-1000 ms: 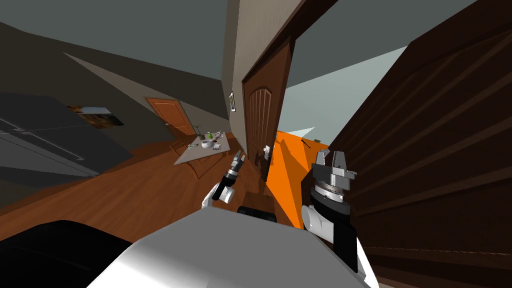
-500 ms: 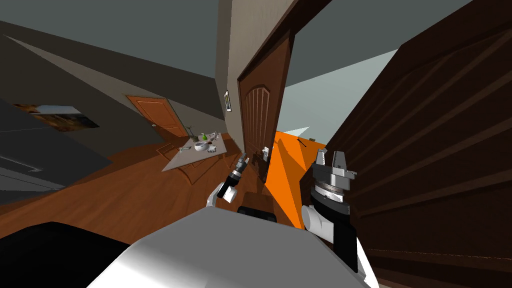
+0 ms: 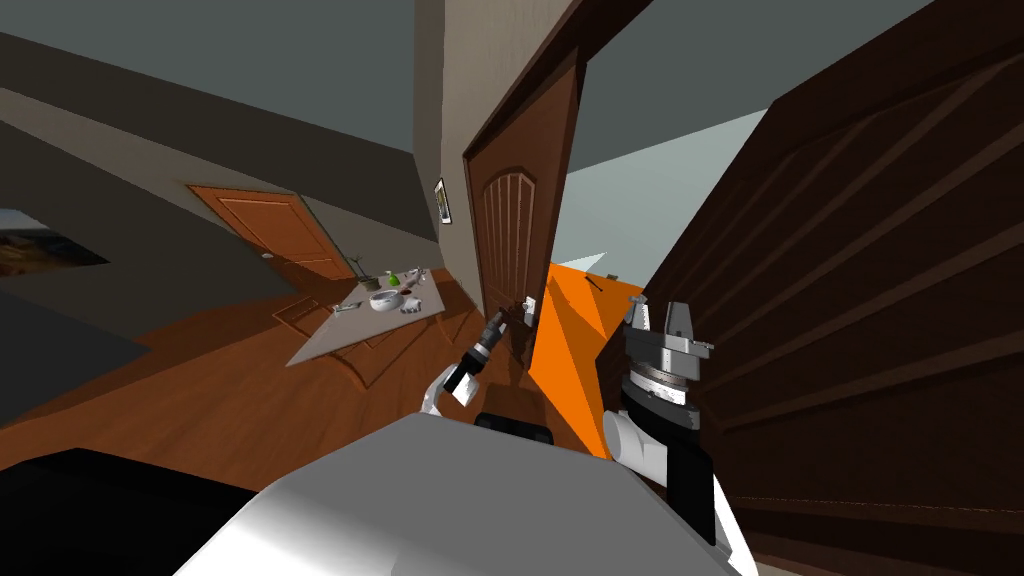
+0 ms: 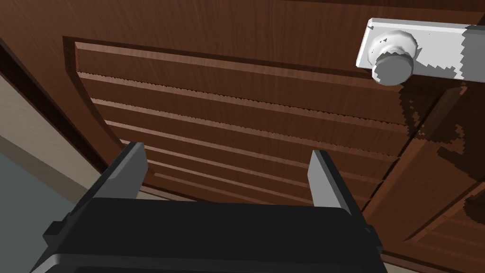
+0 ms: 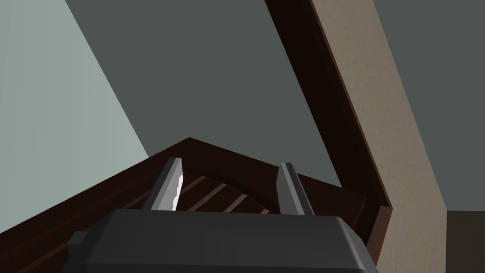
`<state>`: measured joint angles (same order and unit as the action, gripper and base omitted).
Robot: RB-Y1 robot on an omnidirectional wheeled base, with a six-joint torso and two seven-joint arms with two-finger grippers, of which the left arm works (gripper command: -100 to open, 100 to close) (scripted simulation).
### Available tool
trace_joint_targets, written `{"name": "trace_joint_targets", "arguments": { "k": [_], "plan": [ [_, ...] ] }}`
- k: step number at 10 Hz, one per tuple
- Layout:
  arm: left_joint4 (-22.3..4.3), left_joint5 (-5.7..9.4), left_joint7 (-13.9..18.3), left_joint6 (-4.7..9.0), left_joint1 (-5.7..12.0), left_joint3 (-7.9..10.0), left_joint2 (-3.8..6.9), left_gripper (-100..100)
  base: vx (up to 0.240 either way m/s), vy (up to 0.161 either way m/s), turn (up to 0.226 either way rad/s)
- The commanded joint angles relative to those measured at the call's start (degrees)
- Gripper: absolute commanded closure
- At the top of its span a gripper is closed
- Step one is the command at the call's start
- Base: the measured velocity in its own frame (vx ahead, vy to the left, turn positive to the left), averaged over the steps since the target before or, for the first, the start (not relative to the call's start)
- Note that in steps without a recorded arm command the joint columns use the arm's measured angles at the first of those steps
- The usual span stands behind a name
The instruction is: Push the door open
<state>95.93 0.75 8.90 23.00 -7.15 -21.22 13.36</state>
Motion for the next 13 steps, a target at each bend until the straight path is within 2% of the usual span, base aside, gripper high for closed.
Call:
{"name": "trace_joint_targets", "arguments": {
  "k": [1, 3, 6, 10, 13],
  "plan": [
    [-2.4, 0.31, 0.8, -0.61, 1.5, -1.53, 0.69, -100, 0.133, 0.109, -0.143],
    [-4.6, 0.6, 1.5, -0.94, 2.79, -2.88, 1.36, -100, 0.081, 0.099, -0.089],
    [-10.6, 1.38, 3.4, -1.82, 6.29, -6.53, 3.18, -100, 0.134, 0.118, -0.19],
    [-14.6, 1.9, 4.7, -2.4, 8.61, -8.95, 4.38, -100, 0.093, 0.099, -0.092],
    [-18.9, 2.45, 6.1, -3.03, 11.08, -11.53, 5.65, -100, 0.116, 0.122, -0.129]
  ]
}}
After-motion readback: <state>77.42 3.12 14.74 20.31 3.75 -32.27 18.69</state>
